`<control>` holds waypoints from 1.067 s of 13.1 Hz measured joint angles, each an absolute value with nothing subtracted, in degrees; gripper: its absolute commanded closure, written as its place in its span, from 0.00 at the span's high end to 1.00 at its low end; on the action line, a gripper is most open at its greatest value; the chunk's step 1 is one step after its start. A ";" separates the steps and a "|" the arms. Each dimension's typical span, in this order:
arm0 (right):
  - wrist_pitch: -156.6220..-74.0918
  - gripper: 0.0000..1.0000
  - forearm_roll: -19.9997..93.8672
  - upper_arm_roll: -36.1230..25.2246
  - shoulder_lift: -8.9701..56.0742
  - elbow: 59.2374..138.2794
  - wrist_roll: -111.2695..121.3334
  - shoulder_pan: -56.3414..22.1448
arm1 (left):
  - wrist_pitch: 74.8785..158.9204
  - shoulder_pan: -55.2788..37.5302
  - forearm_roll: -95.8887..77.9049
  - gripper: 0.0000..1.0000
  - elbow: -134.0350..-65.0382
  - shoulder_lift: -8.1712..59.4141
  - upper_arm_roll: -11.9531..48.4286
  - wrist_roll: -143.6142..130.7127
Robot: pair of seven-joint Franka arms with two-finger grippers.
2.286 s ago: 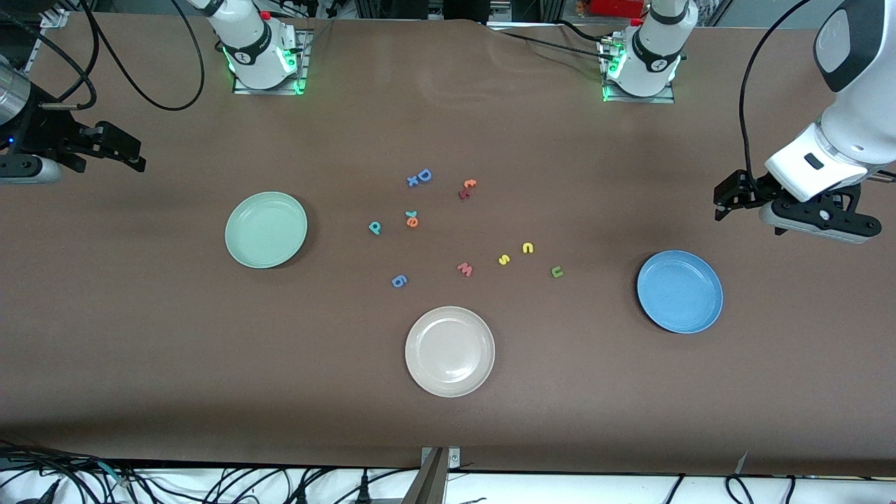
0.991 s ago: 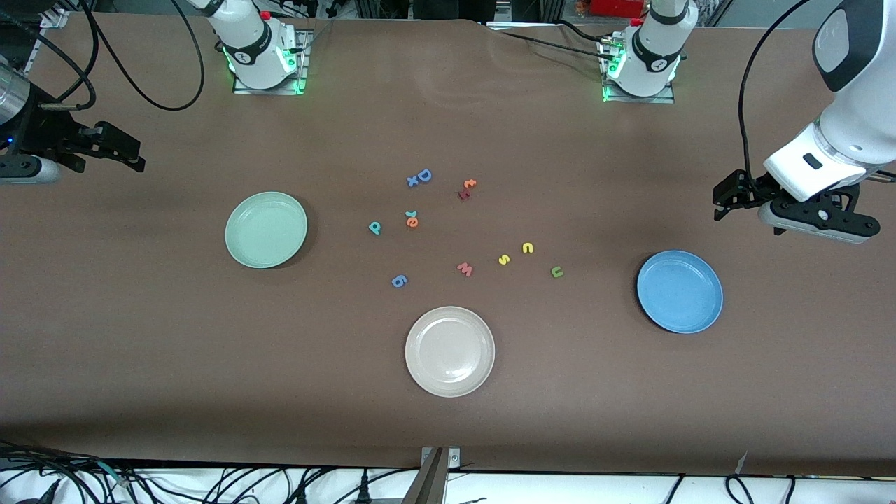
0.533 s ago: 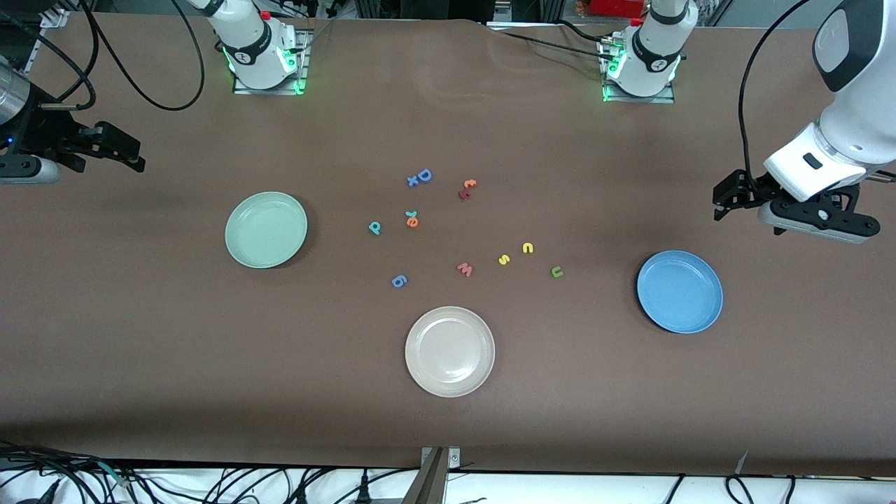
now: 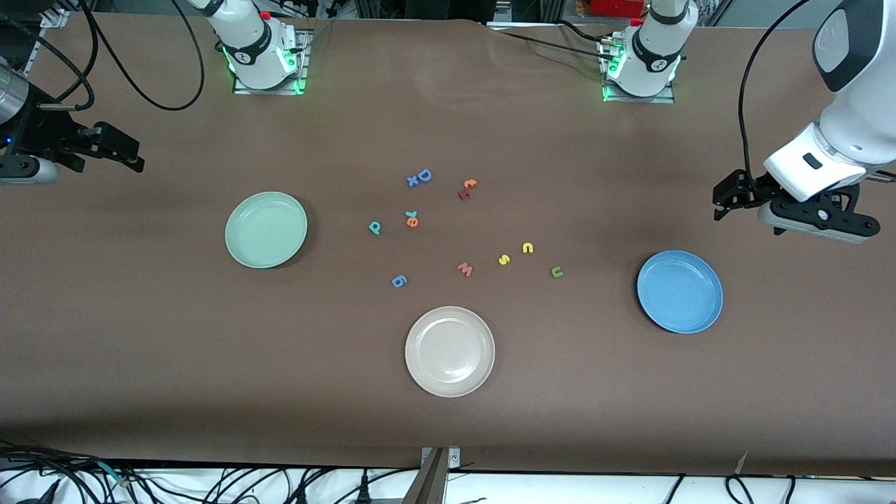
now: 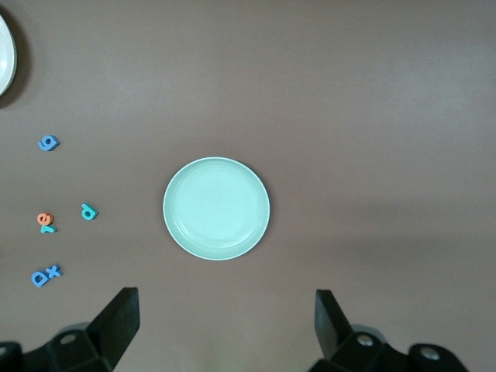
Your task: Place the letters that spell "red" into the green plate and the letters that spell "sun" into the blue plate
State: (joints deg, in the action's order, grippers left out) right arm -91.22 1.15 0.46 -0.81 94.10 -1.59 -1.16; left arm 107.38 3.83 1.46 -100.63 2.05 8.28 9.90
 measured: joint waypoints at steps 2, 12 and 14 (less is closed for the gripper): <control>-91.23 1.00 1.15 0.46 -0.81 94.10 -1.59 -1.16 | 107.38 3.83 1.46 1.00 -100.63 2.05 8.30 9.90; -90.51 1.00 1.15 0.48 -0.66 94.41 -1.60 -1.16 | 107.39 3.83 1.46 1.00 -100.63 2.05 8.30 9.90; -90.46 1.00 1.14 0.48 -0.66 94.41 -1.60 -1.16 | 107.39 3.83 1.46 1.00 -100.63 2.05 8.30 9.90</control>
